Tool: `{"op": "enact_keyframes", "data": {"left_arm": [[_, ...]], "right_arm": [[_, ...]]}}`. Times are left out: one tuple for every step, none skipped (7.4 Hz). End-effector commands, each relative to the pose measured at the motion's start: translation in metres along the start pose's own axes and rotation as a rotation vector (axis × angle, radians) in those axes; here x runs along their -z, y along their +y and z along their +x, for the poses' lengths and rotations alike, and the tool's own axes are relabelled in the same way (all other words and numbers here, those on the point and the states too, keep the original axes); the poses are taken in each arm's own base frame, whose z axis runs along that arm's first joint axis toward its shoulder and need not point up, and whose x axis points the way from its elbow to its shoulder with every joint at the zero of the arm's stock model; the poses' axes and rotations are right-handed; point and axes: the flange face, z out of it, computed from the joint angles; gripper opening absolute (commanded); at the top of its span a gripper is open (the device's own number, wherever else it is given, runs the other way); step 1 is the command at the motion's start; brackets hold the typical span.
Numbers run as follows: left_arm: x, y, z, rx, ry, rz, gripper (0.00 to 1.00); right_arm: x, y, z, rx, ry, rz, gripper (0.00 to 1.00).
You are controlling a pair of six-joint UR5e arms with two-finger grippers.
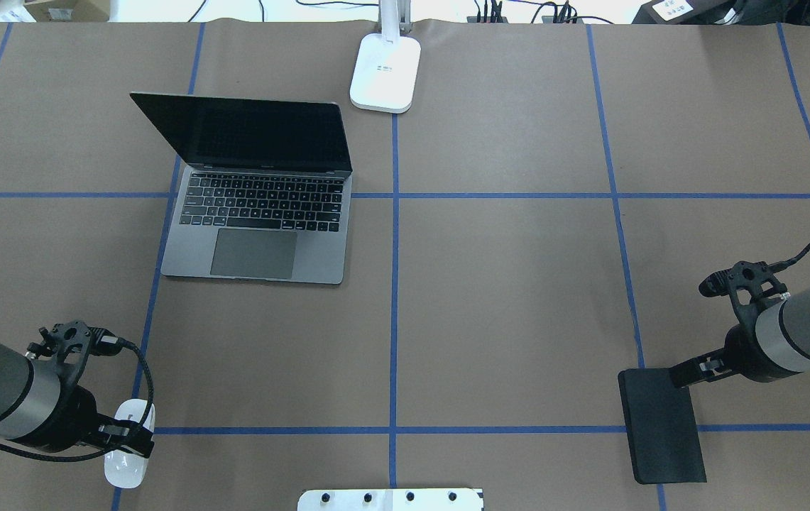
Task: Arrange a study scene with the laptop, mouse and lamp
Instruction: 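Grasp the black mouse pad edge with the right gripper and lift it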
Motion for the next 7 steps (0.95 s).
{"op": "enact_keyframes", "data": {"left_arm": [[0.01, -0.01, -0.005, 0.018, 0.002, 0.03, 0.52], [0.011, -0.011, -0.005, 0.015, 0.008, 0.034, 0.52], [0.013, -0.012, -0.004, 0.013, 0.015, 0.041, 0.52], [0.014, -0.012, -0.004, 0.012, 0.018, 0.044, 0.52], [0.015, -0.013, -0.004, 0.014, 0.018, 0.046, 0.52], [0.016, -0.014, -0.005, 0.015, 0.019, 0.049, 0.51], [0.017, -0.014, -0.004, 0.013, 0.022, 0.052, 0.51]], "right_arm": [[-0.003, 0.003, -0.02, -0.037, -0.047, -0.029, 0.97], [-0.02, 0.008, -0.019, -0.018, -0.049, -0.048, 0.96], [-0.034, 0.014, -0.011, -0.01, -0.04, -0.066, 0.96], [-0.04, 0.017, -0.005, -0.01, -0.026, -0.079, 0.95], [-0.043, 0.023, 0.0, -0.005, -0.016, -0.091, 0.95], [-0.044, 0.025, -0.002, 0.0, -0.018, -0.097, 0.94], [-0.045, 0.026, -0.002, 0.001, -0.015, -0.1, 0.93]]}}
